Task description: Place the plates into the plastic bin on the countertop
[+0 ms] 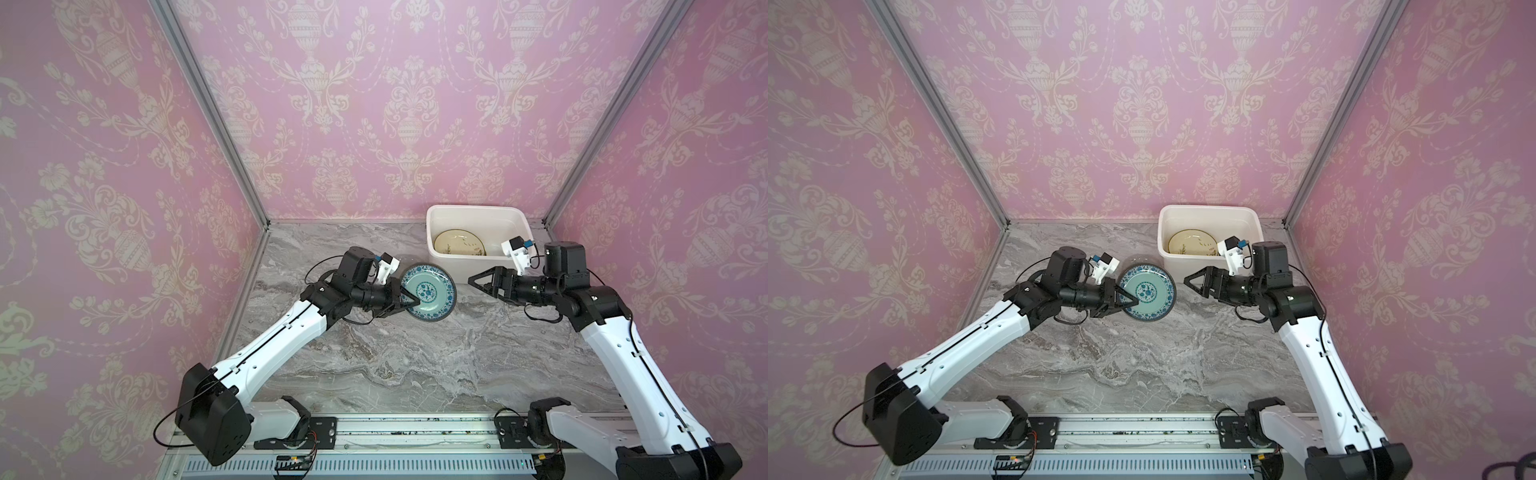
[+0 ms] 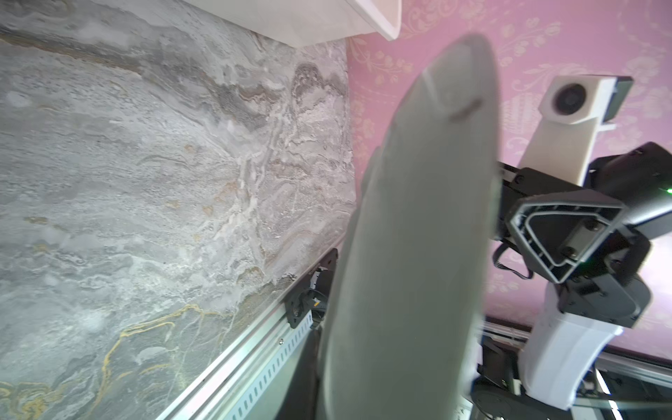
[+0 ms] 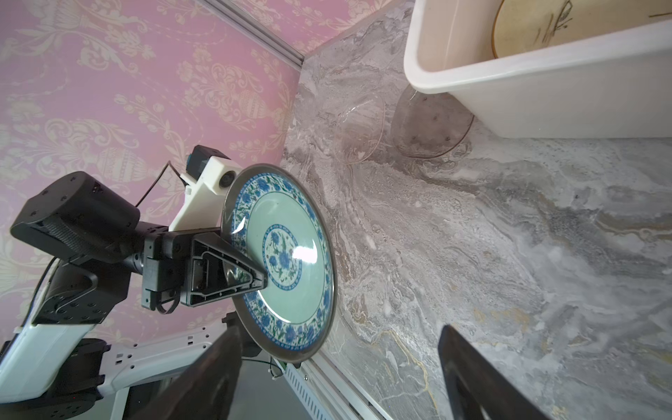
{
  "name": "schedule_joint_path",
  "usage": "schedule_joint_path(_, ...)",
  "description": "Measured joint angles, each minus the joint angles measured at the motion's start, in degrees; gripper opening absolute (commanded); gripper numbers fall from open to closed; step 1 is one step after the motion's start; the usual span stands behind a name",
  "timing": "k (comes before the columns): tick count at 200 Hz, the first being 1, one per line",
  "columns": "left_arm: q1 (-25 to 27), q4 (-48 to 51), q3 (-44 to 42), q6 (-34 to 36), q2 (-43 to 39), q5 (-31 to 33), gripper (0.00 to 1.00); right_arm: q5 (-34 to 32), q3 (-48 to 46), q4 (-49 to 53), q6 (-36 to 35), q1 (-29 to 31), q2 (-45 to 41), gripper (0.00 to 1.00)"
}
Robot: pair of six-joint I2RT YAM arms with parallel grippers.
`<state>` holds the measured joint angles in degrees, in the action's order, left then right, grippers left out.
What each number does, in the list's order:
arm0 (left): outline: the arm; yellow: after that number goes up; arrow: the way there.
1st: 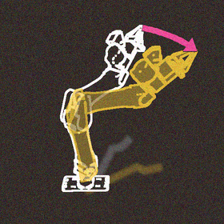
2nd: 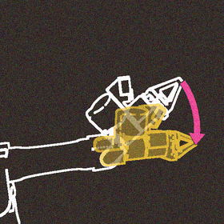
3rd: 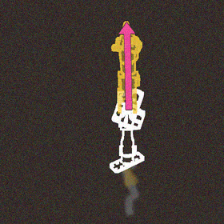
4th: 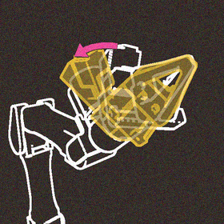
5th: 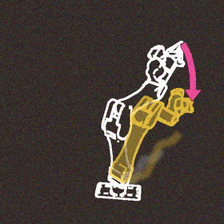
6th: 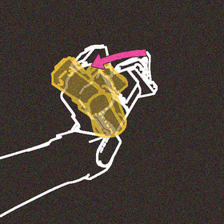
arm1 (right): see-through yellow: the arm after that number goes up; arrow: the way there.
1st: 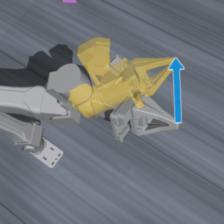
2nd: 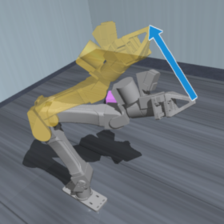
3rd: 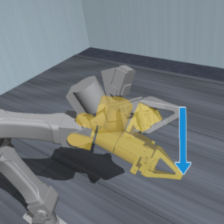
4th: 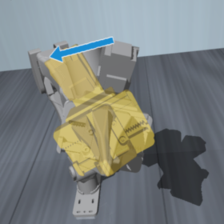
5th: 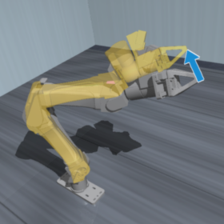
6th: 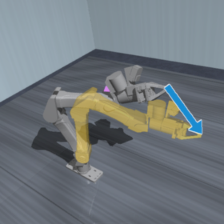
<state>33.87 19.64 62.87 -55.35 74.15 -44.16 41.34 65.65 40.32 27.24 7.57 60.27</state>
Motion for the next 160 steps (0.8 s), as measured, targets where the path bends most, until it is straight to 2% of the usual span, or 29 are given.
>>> schedule_joint_path(49,0.04,-10.67,-0.31,-9.53,-0.96,-6.75,0.0,5.99,-5.07,-11.21,9.49,0.24,-1.68,0.81)
schedule_joint_path(123,0.55,-17.14,-0.46,-16.02,-0.96,-7.63,0.0,7.65,-9.6,-28.04,23.41,6.12,-1.46,0.7)
schedule_joint_path(160,2.01,-19.74,-0.59,-18.03,-0.39,-7.58,0.0,6.67,-11.13,-35.71,28.13,8.98,0.26,0.59)
